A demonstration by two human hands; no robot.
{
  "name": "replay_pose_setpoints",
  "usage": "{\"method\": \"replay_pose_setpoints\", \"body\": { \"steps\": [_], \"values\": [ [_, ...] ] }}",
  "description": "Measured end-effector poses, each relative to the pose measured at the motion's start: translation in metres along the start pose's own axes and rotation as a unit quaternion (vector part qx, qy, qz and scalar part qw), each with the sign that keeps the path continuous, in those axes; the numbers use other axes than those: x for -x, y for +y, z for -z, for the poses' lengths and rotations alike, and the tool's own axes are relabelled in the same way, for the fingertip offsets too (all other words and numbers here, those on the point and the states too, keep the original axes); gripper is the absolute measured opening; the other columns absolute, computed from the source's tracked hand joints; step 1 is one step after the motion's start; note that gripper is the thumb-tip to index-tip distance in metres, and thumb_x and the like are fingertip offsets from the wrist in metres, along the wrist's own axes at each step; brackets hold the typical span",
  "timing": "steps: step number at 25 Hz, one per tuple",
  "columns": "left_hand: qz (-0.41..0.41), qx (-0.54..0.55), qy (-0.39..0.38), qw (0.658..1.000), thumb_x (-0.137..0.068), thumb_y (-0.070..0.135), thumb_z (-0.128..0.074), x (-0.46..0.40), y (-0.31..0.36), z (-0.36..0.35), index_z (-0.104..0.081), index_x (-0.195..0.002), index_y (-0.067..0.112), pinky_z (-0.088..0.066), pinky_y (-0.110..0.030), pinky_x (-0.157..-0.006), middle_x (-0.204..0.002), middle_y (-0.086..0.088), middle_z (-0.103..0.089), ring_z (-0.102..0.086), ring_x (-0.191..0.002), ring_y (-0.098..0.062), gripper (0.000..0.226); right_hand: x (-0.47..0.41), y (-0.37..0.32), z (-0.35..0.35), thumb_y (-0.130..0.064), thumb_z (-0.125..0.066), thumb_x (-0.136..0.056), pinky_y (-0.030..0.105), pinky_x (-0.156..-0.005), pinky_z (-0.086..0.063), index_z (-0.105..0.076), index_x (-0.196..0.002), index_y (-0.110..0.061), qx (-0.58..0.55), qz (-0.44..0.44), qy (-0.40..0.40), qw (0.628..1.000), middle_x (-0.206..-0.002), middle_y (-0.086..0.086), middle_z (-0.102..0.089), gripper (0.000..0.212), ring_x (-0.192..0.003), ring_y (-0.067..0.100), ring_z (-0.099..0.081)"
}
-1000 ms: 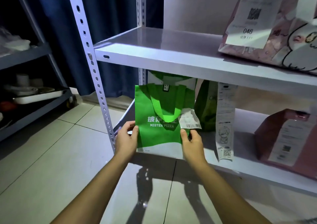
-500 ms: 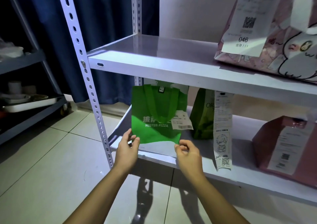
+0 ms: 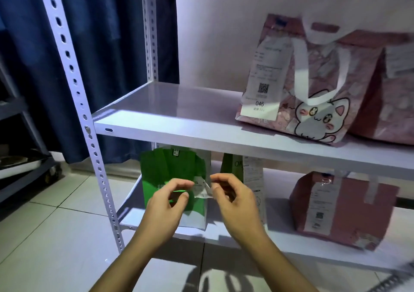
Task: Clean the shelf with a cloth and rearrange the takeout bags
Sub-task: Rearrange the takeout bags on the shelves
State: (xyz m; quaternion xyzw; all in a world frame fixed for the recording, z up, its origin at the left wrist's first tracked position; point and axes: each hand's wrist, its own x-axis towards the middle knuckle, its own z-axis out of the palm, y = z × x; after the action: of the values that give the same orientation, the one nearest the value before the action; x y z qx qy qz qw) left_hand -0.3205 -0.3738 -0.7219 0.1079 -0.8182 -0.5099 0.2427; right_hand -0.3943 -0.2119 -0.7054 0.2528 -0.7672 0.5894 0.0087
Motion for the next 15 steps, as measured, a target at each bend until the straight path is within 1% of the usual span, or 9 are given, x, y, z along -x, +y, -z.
{"method": "replay_pose_setpoints", "body": {
  "steps": [2,5,7,9,12,14,15],
  "values": [
    [-0.044,0.0,-0.018,0.999,-0.097,0.012,-0.058,-0.004,0.032,0.002,-0.068,-0.105,0.038,-0.052,-0.016,-0.084,-0.104,0.026,-0.069,-0.063,-0.104,0.003,0.029,0.001,-0.021,0.018,-0.022,-0.062,-0.099,0.008,-0.08,-0.051,-0.068,-0.113,-0.035,0.0,0.025,0.008,1.0,-0.104,-0.021,-0.07,0.019,-0.103,-0.004,-0.063],
    [-0.1,0.017,-0.032,0.994,-0.097,0.012,-0.058,-0.009,0.075,0.005,-0.069,-0.105,0.039,-0.052,-0.012,-0.083,-0.104,0.024,-0.07,-0.064,-0.103,0.002,0.03,-0.004,-0.049,0.052,-0.023,-0.062,-0.099,0.011,-0.086,-0.053,-0.069,-0.115,-0.034,-0.011,0.063,0.047,0.997,-0.107,-0.024,-0.069,0.021,-0.107,-0.004,-0.063],
    [-0.113,0.03,-0.035,0.993,-0.097,0.015,-0.059,-0.013,0.099,0.004,-0.069,-0.104,0.041,-0.051,-0.008,-0.081,-0.105,0.026,-0.07,-0.063,-0.105,0.004,0.028,-0.009,-0.064,0.074,-0.023,-0.061,-0.099,0.015,-0.09,-0.054,-0.069,-0.116,-0.032,-0.015,0.085,0.073,0.994,-0.109,-0.021,-0.07,0.021,-0.109,0.0,-0.064],
    [-0.115,0.057,-0.042,0.991,-0.097,0.016,-0.058,-0.021,0.12,-0.001,-0.068,-0.105,0.04,-0.051,-0.008,-0.082,-0.106,0.025,-0.07,-0.063,-0.106,0.004,0.027,-0.014,-0.074,0.096,-0.023,-0.06,-0.099,0.017,-0.089,-0.055,-0.069,-0.114,-0.035,-0.019,0.093,0.104,0.99,-0.109,-0.019,-0.071,0.021,-0.108,0.002,-0.066],
    [-0.11,0.101,-0.033,0.988,-0.098,0.011,-0.056,-0.048,0.146,-0.012,-0.066,-0.111,0.035,-0.051,-0.013,-0.09,-0.11,0.02,-0.07,-0.063,-0.109,0.003,0.029,-0.024,-0.076,0.128,-0.019,-0.061,-0.098,0.017,-0.085,-0.056,-0.07,-0.109,-0.037,-0.025,0.094,0.169,0.981,-0.104,-0.019,-0.072,0.022,-0.101,0.001,-0.068],
    [-0.109,0.08,-0.011,0.991,-0.099,0.009,-0.054,-0.072,0.153,-0.02,-0.061,-0.124,0.03,-0.048,-0.02,-0.098,-0.122,0.016,-0.066,-0.06,-0.113,0.001,0.033,-0.031,-0.068,0.147,-0.016,-0.062,-0.098,0.019,-0.086,-0.057,-0.069,-0.114,-0.032,-0.012,0.087,0.226,0.97,-0.103,-0.015,-0.073,0.023,-0.099,-0.001,-0.067],
    [-0.104,0.063,-0.008,0.993,-0.099,0.01,-0.053,-0.082,0.153,-0.025,-0.056,-0.132,0.027,-0.046,-0.022,-0.1,-0.131,0.012,-0.062,-0.056,-0.118,-0.002,0.038,-0.034,-0.063,0.156,-0.016,-0.063,-0.098,0.021,-0.089,-0.056,-0.067,-0.12,-0.03,0.001,0.075,0.254,0.964,-0.107,-0.014,-0.071,0.026,-0.1,-0.003,-0.065]
  ]
}}
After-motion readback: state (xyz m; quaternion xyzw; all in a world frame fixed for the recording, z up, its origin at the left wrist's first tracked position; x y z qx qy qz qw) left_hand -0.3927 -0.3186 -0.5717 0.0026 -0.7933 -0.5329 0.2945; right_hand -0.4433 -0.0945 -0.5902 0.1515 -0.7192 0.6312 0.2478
